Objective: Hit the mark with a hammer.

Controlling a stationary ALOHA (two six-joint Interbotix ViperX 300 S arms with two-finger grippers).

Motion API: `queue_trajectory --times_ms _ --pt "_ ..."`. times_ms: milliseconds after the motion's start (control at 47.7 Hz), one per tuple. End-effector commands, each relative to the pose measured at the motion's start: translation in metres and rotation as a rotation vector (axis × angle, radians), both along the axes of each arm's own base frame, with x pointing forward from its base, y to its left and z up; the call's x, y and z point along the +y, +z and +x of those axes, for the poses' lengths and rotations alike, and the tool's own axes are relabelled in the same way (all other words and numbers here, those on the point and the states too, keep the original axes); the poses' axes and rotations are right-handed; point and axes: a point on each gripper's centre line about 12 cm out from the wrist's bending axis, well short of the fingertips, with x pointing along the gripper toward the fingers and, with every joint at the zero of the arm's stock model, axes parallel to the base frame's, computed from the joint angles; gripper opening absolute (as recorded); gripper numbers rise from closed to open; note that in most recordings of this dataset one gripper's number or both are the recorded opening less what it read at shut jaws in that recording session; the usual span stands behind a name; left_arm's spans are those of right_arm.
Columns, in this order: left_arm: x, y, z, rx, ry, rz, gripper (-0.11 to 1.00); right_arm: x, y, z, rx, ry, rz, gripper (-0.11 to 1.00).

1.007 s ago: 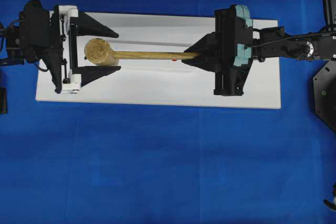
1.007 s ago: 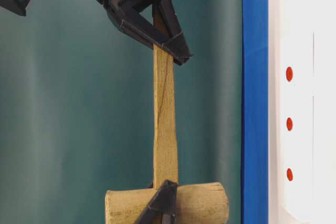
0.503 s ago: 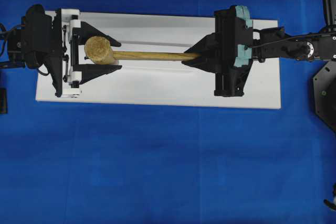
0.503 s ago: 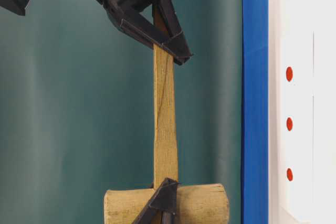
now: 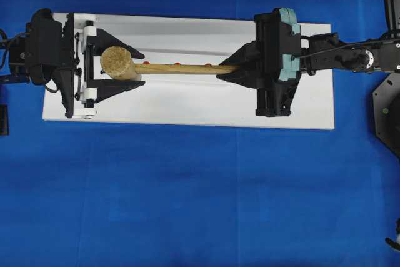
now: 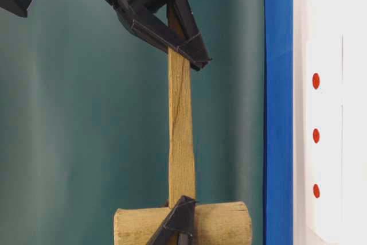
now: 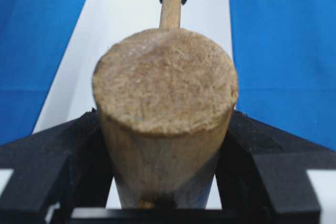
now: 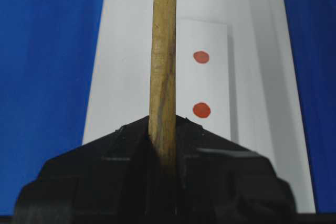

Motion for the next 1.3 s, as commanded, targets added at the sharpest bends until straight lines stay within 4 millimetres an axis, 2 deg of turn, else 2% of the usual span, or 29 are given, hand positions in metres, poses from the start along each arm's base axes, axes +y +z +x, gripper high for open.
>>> queue_trajectory --times_ms 0,105,168,252,419,482,566,755,944,1091,1279 --pt "-0.002 0.011 0.003 -0.035 -0.009 0.002 0.45 -0.001 0.024 0.003 -0.066 -0.002 -0.011 0.02" --pt "-0.003 0.011 0.003 -0.035 -0.009 -0.001 0.45 -0.002 0.024 0.003 -0.068 -0.01 -0.009 0.03" --pt "-0.003 0.011 0.003 -0.035 -0.009 -0.001 0.45 -0.002 0.024 0.003 -0.07 -0.012 -0.006 0.11" --pt "-0.003 0.011 0.003 -0.036 -0.008 -0.003 0.45 -0.003 0.024 0.003 -0.074 -0.025 -0.005 0.31" --pt "-0.002 0.011 0.003 -0.028 -0.005 -0.009 0.45 -0.008 0.025 0.002 -0.089 -0.059 -0.024 0.81" --pt "-0.002 0.01 0.003 -0.024 -0.003 -0.011 0.45 -0.008 0.025 0.002 -0.09 -0.062 -0.024 0.93" --pt "-0.001 0.011 0.003 -0.026 0.002 -0.023 0.45 -0.008 0.026 0.003 -0.092 -0.06 -0.025 0.9" --pt "0.001 0.013 0.003 -0.036 0.023 -0.077 0.45 -0.005 0.027 0.003 -0.094 -0.052 -0.023 0.91" --pt "0.001 0.024 0.003 -0.078 0.052 -0.194 0.45 -0.002 0.028 0.004 -0.097 -0.043 -0.023 0.91" --pt "0.001 0.034 0.003 -0.122 0.09 -0.396 0.45 -0.002 0.028 0.004 -0.097 -0.044 -0.03 0.91" --pt "-0.002 0.036 0.004 -0.147 0.151 -0.716 0.45 -0.002 0.028 0.005 -0.097 -0.04 -0.042 0.91"
